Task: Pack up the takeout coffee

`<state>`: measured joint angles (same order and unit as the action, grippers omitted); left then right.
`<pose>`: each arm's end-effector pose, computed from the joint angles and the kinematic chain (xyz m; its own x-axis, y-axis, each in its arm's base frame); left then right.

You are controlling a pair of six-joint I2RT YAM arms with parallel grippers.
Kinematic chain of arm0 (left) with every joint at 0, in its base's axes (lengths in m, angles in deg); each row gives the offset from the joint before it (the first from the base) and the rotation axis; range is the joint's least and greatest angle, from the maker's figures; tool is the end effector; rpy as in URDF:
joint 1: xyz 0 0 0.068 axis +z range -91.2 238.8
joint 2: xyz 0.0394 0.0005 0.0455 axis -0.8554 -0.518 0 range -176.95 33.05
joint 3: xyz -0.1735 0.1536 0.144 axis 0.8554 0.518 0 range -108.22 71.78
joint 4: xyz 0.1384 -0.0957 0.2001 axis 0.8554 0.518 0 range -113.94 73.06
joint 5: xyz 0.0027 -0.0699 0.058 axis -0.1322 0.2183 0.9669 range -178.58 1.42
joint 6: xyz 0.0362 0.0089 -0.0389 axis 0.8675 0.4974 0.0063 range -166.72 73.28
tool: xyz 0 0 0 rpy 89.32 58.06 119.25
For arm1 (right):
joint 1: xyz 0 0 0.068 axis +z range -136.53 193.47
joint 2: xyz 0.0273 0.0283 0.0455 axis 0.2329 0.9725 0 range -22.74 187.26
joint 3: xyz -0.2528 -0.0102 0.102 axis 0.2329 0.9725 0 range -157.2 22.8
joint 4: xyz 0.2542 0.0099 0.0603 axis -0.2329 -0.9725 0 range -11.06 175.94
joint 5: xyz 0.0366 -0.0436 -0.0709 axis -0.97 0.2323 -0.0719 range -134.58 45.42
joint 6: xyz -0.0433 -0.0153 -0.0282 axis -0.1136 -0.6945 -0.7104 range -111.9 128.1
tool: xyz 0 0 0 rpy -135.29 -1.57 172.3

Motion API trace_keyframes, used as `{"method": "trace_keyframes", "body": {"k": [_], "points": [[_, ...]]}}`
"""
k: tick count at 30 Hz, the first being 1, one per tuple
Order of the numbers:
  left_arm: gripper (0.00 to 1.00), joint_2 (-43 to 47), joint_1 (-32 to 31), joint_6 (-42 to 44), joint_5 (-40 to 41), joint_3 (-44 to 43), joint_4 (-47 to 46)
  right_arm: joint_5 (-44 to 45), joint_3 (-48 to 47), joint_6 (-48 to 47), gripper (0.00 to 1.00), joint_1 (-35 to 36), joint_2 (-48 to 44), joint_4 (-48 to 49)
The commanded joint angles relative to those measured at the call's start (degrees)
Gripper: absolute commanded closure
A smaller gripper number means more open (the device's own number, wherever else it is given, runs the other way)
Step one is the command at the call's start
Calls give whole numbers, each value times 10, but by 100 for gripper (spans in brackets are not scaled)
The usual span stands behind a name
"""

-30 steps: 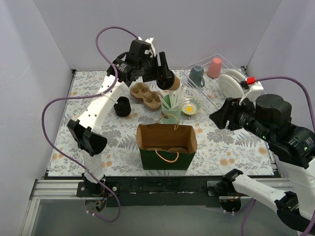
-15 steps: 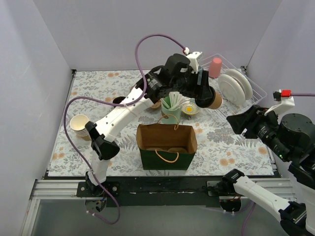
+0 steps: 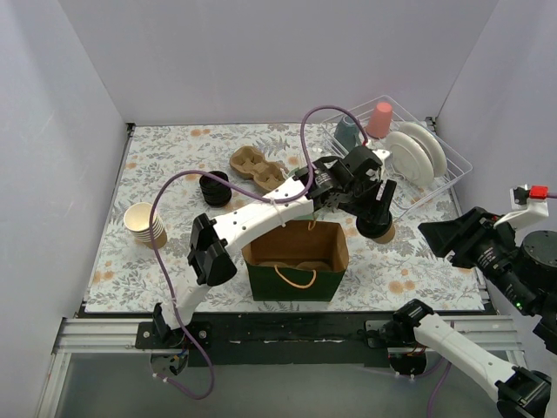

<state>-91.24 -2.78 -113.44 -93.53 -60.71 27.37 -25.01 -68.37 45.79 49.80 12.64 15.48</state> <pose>0.2270 -0.4258 0.3512 -0.9610 -0.1471 -0.2344 0.0594 0.7177 -0.6939 0.0045 -0.0114 0.4755 -0.3430 0.4627 -0.8174 -0.1105 0.8443 0.5243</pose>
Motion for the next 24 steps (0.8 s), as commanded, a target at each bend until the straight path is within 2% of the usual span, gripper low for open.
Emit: {"method": "trace_keyframes", "body": {"k": [1,4,10,15,16,17,23,24], "points": [[62,-7,-8,-7,42,5,27,9,-6,9,43,0,0,1],[61,-18,-15,-2,63,19,30,4,-8,3,42,0,3,2],[57,-57,-21,-7,93,-18,62,1,-1,-3,42,0,-3,8],[55,-68,-21,-10,120,-1,79,4,3,-5,41,0,-6,9],[52,-69,-21,-12,121,3,81,6,2,-5,41,0,-6,9],[45,-69,-21,-5,113,6,78,8,0,-3,41,0,-2,7],[29,-49,-21,-10,86,-26,44,12,-3,-3,41,0,7,7],[24,-42,-22,-14,85,-25,24,10,0,-3,41,0,6,10]]}}
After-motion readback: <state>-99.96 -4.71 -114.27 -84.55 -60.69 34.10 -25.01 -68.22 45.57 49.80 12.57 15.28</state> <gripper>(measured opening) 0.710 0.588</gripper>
